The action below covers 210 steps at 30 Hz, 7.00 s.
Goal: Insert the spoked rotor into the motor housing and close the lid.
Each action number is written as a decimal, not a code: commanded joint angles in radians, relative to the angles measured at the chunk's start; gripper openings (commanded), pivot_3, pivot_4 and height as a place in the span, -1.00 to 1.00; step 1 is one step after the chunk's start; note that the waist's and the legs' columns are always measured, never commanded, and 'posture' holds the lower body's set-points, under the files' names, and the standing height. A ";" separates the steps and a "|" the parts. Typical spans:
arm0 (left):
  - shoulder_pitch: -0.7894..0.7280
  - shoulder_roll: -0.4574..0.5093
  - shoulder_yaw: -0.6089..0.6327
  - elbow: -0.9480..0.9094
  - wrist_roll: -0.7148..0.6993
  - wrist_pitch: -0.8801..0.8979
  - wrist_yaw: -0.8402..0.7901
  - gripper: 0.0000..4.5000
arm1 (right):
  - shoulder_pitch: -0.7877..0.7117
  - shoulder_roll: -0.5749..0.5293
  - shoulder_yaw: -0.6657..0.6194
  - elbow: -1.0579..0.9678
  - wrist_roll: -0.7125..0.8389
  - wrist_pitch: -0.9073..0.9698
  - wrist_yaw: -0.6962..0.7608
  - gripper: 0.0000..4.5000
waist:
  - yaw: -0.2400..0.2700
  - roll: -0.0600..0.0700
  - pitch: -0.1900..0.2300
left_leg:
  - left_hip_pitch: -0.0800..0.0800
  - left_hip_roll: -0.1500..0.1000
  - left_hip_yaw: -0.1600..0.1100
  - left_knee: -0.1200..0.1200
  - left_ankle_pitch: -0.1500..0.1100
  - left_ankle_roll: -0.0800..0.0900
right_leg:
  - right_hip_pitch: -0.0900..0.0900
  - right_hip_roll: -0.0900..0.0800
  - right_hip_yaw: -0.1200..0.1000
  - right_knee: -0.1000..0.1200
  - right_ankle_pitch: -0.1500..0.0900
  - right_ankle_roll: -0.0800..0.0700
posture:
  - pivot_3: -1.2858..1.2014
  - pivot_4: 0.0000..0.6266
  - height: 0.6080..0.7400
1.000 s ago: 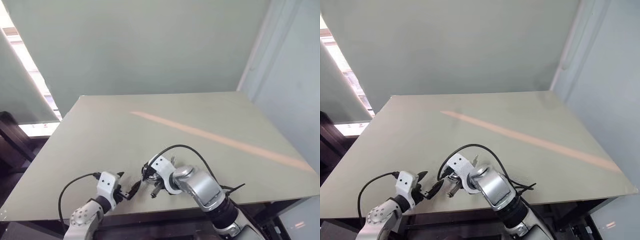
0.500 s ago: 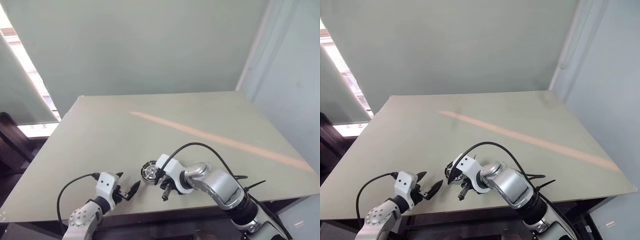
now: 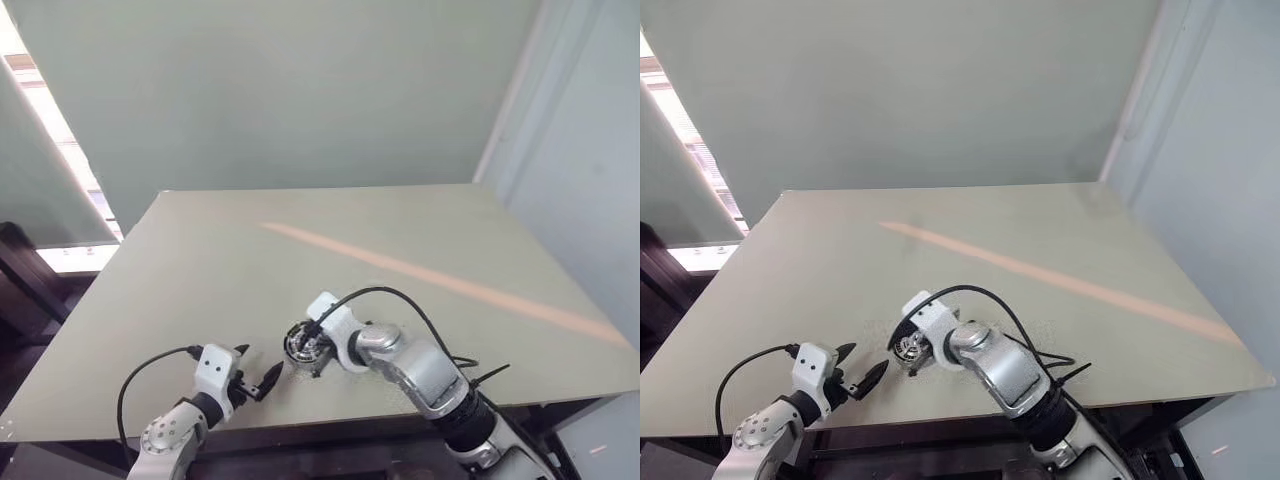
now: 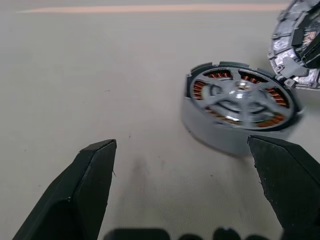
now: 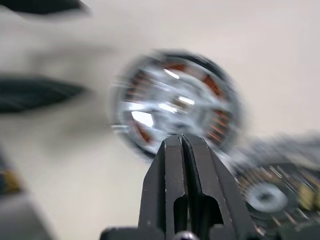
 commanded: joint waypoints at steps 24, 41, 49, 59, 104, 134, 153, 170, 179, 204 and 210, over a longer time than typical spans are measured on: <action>0.061 0.009 0.093 -0.034 -0.132 -0.065 -0.107 1.00 | -0.070 0.020 -0.285 -0.140 0.141 -0.189 0.051 -0.96 | 0.000 0.002 0.001 | -0.001 0.001 0.000 -0.002 0.000 0.000 | -0.001 0.000 0.000 -0.001 0.000 0.000 | 0.03 -1.00 1.00; 0.121 0.024 0.086 -0.048 -0.131 -0.066 -0.141 1.00 | -0.011 -0.131 -0.180 0.038 -0.020 -0.362 0.055 -0.96 | -0.001 0.001 0.001 | -0.001 0.000 0.002 -0.004 0.000 0.000 | -0.002 0.000 0.001 -0.001 -0.001 -0.001 | 0.03 -1.00 1.00; 0.106 0.033 0.084 -0.050 -0.127 -0.067 -0.137 1.00 | 0.056 -0.042 -0.145 -0.022 0.066 -0.278 0.123 -0.96 | -0.001 0.001 0.001 | -0.001 0.001 0.002 -0.004 0.000 0.000 | -0.002 0.001 0.001 -0.001 -0.001 -0.001 | 0.03 -1.00 1.00; 0.091 0.026 0.069 -0.063 -0.119 -0.073 -0.134 1.00 | 0.069 0.089 -0.090 0.107 0.057 -0.333 0.108 -0.79 | -0.001 0.002 0.001 | -0.001 0.001 0.001 -0.004 0.000 0.000 | -0.002 0.001 0.000 -0.001 -0.001 -0.001 | 0.03 -1.00 1.00; 0.100 0.077 0.020 -0.172 -0.167 0.049 -0.196 -0.99 | -0.189 -0.046 -0.239 0.791 0.129 -0.979 0.782 1.00 | -0.001 0.002 0.002 | 0.000 0.001 0.001 -0.001 0.000 0.000 | 0.001 0.002 0.001 0.001 0.000 -0.001 | 0.03 -1.00 1.00; 0.162 0.079 0.022 -0.213 -0.164 0.039 -0.191 -0.99 | -0.347 0.113 -0.284 1.210 -0.011 -1.229 0.808 1.00 | -0.009 0.006 0.003 | 0.001 0.001 0.002 0.000 0.000 0.000 | 0.002 0.002 0.001 0.003 0.000 -0.001 | 0.03 -1.00 1.00; 0.147 0.079 0.008 -0.194 -0.157 0.034 -0.200 -1.00 | -0.339 0.140 -0.279 1.174 -0.084 -1.122 0.769 0.48 | -0.025 0.006 0.003 | 0.002 0.001 0.001 0.000 0.000 0.000 | 0.002 0.002 0.002 0.005 0.000 -0.001 | 0.03 -1.00 1.00; 0.121 0.073 -0.009 -0.163 -0.150 0.020 -0.207 -1.00 | -0.243 0.147 -0.125 0.846 -0.231 -0.788 0.597 0.48 | -0.024 0.006 0.003 | 0.003 0.001 0.001 0.003 0.000 0.000 | 0.001 0.002 0.002 0.011 -0.001 -0.002 | 0.03 -1.00 1.00; 0.116 0.071 -0.018 -0.156 -0.151 0.014 -0.206 -1.00 | -0.233 0.107 -0.062 0.802 -0.260 -0.731 0.592 0.48 | -0.023 0.007 0.003 | 0.004 0.000 0.001 0.005 0.000 0.000 | 0.001 0.002 0.002 0.015 -0.002 -0.003 | 0.03 -1.00 1.00; 0.121 0.058 -0.034 -0.162 -0.151 0.014 -0.197 -1.00 | -0.234 0.131 -0.050 0.749 -0.240 -0.547 0.541 0.48 | -0.024 0.007 0.003 | 0.005 0.001 0.000 0.004 0.000 0.000 | 0.001 0.002 0.001 0.015 -0.002 -0.003 | 0.03 -1.00 1.00; 0.121 0.058 -0.035 -0.162 -0.151 0.013 -0.197 -1.00 | -0.226 0.141 -0.032 0.745 -0.247 -0.525 0.525 0.48 | -0.025 0.007 0.003 | 0.005 0.001 0.000 0.004 0.000 0.000 | 0.000 0.002 0.001 0.015 -0.002 -0.003 | 0.03 -1.00 1.00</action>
